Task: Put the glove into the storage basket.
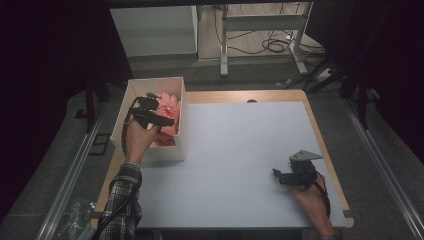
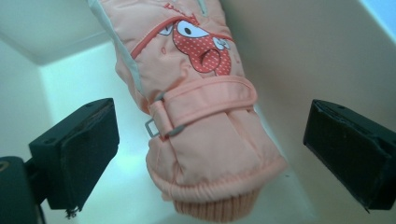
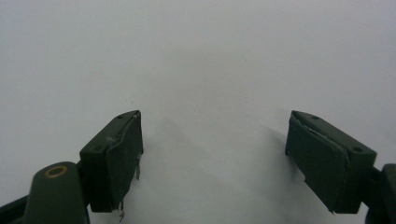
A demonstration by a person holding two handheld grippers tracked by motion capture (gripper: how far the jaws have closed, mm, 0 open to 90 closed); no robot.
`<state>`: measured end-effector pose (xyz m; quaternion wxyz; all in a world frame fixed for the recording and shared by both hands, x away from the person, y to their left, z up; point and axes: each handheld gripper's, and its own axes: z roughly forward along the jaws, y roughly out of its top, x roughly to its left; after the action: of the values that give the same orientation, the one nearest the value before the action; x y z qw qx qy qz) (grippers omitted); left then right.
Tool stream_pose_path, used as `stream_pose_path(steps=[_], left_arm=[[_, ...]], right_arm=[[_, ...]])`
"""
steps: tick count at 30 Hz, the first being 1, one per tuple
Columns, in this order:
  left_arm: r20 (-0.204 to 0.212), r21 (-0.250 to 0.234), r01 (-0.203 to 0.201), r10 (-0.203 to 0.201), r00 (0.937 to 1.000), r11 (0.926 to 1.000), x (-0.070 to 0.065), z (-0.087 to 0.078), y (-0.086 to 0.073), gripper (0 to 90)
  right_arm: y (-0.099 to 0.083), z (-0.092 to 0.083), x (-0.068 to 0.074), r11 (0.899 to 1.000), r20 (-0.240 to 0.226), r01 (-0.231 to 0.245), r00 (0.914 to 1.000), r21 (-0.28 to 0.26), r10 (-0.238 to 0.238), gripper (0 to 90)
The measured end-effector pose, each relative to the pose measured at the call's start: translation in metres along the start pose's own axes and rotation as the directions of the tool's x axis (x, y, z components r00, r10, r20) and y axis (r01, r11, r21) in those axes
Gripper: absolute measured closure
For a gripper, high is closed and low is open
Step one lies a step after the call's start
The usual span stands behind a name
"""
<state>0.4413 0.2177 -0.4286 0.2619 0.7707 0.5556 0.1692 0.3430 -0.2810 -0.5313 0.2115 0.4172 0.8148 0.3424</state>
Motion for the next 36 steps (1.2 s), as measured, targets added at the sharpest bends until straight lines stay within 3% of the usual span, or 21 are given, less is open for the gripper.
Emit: stream_pose_path(steps=[12,18,21,23,25,28,36], left_arm=[[0.058,-0.049,-0.044,0.047,0.9972,0.9978,-0.011,-0.022,-0.023,4.2],[0.072,-0.075,-0.081,0.086,0.9937,0.9939,-0.021,-0.033,-0.038,4.3],[0.058,-0.092,-0.096,0.102,0.9931,0.9911,-0.026,-0.037,-0.046,6.2],[0.067,-0.106,-0.092,0.099,0.9928,0.9901,-0.028,-0.040,-0.052,7.1],[0.058,-0.101,-0.099,0.106,0.9927,0.9899,-0.029,-0.041,-0.055,6.7],[0.094,-0.110,-0.093,0.103,0.9902,0.9896,-0.029,-0.042,-0.064,5.3],[0.123,-0.112,-0.121,0.135,0.9832,0.9863,-0.044,-0.041,-0.087,4.8]], right_arm=[[0.000,0.000,0.000,1.000,0.001,0.000,1.0000,0.000,0.000,19.0],[0.000,0.000,0.000,1.000,0.002,0.001,1.0000,0.000,-0.001,18.9],[0.000,0.000,0.000,1.000,0.003,0.003,1.0000,0.002,-0.003,18.9],[0.000,0.000,0.000,1.000,0.003,0.002,1.0000,0.002,-0.002,18.9],[0.000,0.000,0.000,1.000,0.003,0.003,1.0000,0.002,-0.003,18.9],[0.000,0.000,0.000,1.000,0.003,0.002,1.0000,0.002,-0.002,18.8],[0.000,0.000,0.000,1.000,0.004,0.004,1.0000,0.002,-0.004,18.7]])
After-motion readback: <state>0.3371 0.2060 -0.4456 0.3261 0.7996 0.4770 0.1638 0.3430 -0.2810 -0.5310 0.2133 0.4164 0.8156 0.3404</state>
